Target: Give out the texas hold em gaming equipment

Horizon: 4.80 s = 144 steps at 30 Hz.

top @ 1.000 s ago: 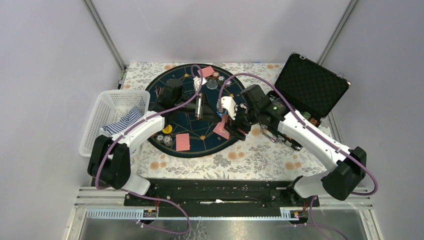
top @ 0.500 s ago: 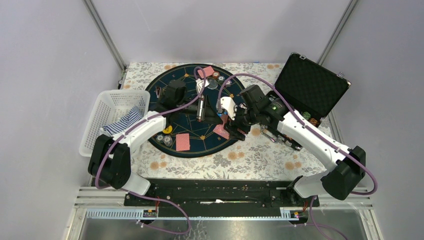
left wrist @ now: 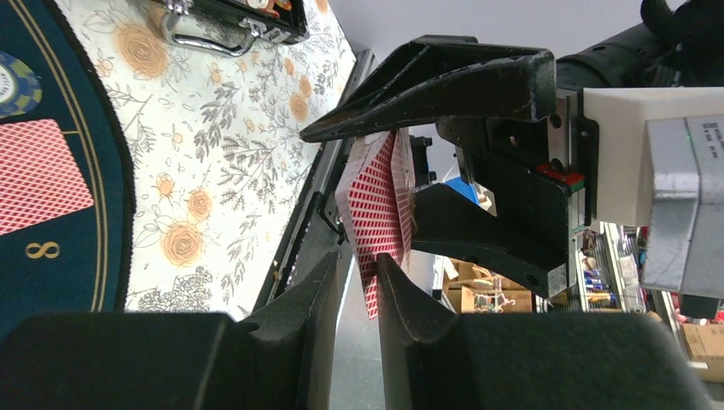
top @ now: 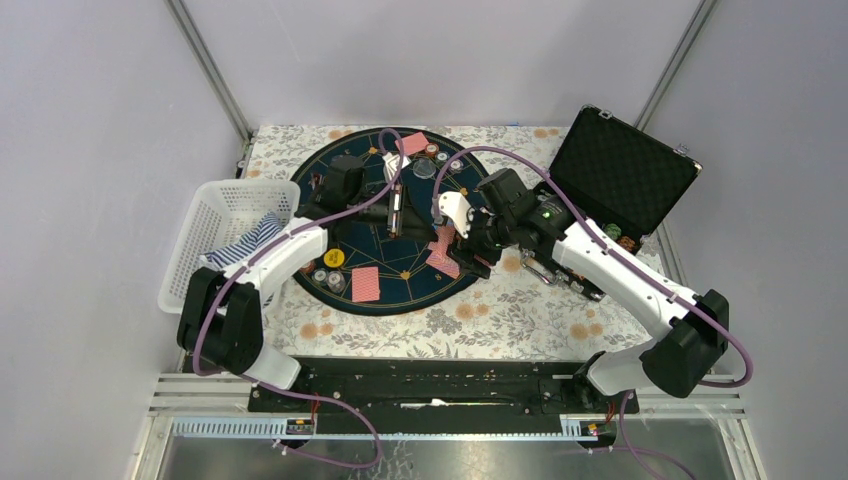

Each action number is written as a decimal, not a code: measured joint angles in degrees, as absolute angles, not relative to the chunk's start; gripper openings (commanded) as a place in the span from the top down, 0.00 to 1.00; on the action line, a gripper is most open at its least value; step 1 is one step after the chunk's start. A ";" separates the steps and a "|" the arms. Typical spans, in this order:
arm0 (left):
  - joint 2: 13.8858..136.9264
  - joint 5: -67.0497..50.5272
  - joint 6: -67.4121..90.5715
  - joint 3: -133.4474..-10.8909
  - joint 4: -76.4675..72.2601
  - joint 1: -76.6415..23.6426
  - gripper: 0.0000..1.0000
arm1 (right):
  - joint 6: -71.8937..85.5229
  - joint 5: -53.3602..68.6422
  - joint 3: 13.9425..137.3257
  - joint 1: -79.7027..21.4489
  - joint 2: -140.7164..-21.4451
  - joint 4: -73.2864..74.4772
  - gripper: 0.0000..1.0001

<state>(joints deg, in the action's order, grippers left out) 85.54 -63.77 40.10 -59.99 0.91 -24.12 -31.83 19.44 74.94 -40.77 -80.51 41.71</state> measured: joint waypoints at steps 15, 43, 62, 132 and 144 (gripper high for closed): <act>84.44 -63.75 40.40 -59.99 0.58 -25.08 0.65 | -31.83 19.31 74.91 -40.77 -80.20 41.34 0.97; 79.18 -62.72 40.93 -55.20 -1.02 -9.87 1.00 | -31.59 18.59 74.70 -40.77 -79.11 41.30 0.97; 99.61 -53.49 46.83 -47.55 -18.33 -21.19 1.00 | -30.74 17.41 74.67 -40.77 -78.46 41.30 0.97; 82.91 -59.13 38.39 -55.75 3.77 -27.09 0.59 | -31.40 22.37 70.76 -42.09 -79.61 38.57 0.99; 82.24 -60.82 41.60 -54.22 -0.34 -21.89 0.44 | -31.40 21.30 70.76 -42.09 -79.61 38.09 0.99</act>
